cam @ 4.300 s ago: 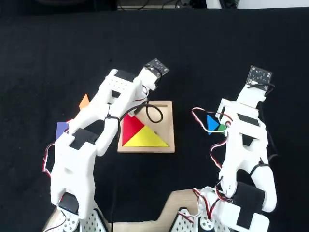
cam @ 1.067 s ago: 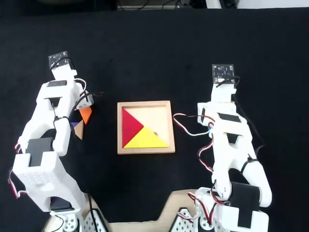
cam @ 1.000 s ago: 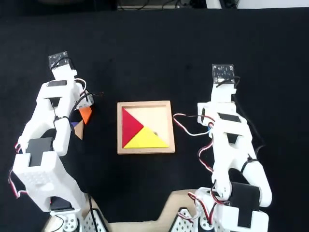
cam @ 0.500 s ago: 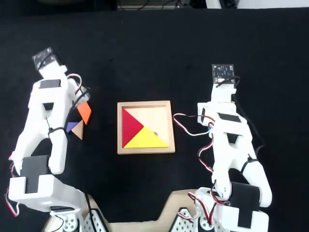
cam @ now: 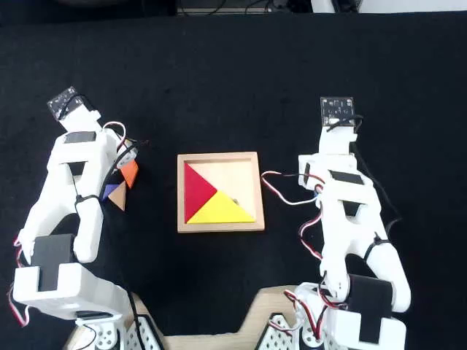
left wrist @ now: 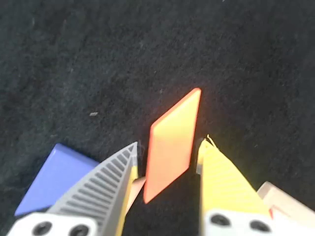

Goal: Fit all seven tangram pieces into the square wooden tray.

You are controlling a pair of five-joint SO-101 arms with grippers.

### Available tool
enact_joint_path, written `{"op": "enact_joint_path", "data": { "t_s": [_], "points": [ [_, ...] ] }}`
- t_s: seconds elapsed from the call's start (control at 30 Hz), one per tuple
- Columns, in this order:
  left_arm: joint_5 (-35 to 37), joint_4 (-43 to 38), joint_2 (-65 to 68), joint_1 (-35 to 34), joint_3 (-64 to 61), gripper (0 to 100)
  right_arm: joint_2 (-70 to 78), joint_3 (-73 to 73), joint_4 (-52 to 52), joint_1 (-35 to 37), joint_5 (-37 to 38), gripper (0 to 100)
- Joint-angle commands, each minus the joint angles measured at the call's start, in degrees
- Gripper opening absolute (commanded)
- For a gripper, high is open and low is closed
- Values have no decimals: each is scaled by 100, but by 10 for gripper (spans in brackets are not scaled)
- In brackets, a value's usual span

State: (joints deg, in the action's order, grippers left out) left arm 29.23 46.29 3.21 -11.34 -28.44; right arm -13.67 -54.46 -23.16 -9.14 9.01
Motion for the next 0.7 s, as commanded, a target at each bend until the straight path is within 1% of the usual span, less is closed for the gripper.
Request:
{"op": "enact_joint_path", "data": {
  "t_s": [0.0,0.07,0.2,0.57,0.67],
  "points": [
    [0,-158,334,-4,286,198,-40,31,70,88,53,148],
    [0,-123,571,-22,418,198,-40,31,70,88,53,148],
    [0,413,730,-48,796,198,-40,40,70,88,53,148],
    [9,536,712,-48,927,198,-40,40,70,88,53,148],
    [79,897,484,-101,892,198,-40,40,70,88,53,148]
  ]
}}
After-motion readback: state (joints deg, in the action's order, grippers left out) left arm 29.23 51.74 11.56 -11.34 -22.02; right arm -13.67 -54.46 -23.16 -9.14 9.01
